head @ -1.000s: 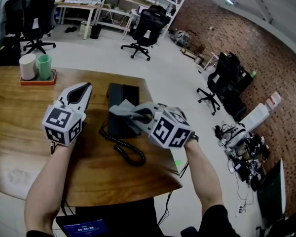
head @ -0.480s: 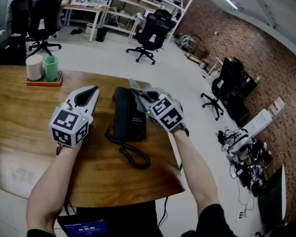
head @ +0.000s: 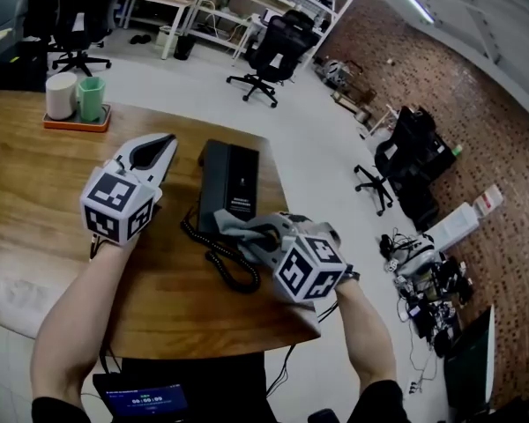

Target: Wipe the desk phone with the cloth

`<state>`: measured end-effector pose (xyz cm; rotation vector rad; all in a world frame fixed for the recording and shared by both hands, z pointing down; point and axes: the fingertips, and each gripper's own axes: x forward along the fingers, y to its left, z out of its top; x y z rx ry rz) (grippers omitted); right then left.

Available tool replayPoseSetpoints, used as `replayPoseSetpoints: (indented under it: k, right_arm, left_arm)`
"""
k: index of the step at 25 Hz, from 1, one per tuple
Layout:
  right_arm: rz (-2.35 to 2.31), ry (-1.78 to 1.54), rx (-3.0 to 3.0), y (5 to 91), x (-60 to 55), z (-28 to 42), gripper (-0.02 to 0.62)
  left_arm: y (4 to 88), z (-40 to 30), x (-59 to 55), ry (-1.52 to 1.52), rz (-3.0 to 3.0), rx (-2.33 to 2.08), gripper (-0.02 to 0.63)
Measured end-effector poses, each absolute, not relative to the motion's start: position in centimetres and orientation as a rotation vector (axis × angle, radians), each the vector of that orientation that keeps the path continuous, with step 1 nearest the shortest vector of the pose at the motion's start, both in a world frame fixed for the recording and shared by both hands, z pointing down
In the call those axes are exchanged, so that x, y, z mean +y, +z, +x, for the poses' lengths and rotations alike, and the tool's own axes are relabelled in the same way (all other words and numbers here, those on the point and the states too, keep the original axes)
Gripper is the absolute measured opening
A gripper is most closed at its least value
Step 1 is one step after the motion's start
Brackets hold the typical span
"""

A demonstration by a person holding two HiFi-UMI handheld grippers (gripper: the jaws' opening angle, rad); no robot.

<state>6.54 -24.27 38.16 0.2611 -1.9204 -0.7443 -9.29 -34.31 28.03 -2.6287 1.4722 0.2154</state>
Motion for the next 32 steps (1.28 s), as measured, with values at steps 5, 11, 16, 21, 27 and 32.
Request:
replayPoseSetpoints:
  k: [5, 11, 16, 21, 27, 32]
  right_arm:
    - [0.338, -0.728, -2.010, 34.6, -26.0, 6.8, 0.026]
    - [0.978, -0.618, -2.143, 27.6, -38.6, 8.3, 0.026]
    - [0.997, -0.550, -2.070, 30.1, -42.1, 8.1, 0.026]
    - [0.875, -0.579, -2.024, 32.0, -39.2, 7.9, 0.026]
    - [0.657, -0.641, -1.960, 35.6, -31.6, 8.0, 0.026]
    - [0.564, -0.637, -1.971, 37.8, -26.6, 7.7, 0.026]
  left_arm:
    - [28.0, -9.0, -34.4, 0.216, -2.629, 1.471, -0.002]
    - [28.1, -9.0, -34.5, 0.220, -2.628, 1.469, -0.002]
    - [28.1, -8.8, -34.2, 0.223, -2.634, 1.465, -0.002]
    - [27.8, -8.8, -34.1, 0.222, -2.632, 1.452, -0.002]
    - [28.2, -9.0, -34.2, 0.218, -2.634, 1.458, -0.002]
    - [28.5, -9.2, -34.3, 0.203, -2.638, 1.458, -0.002]
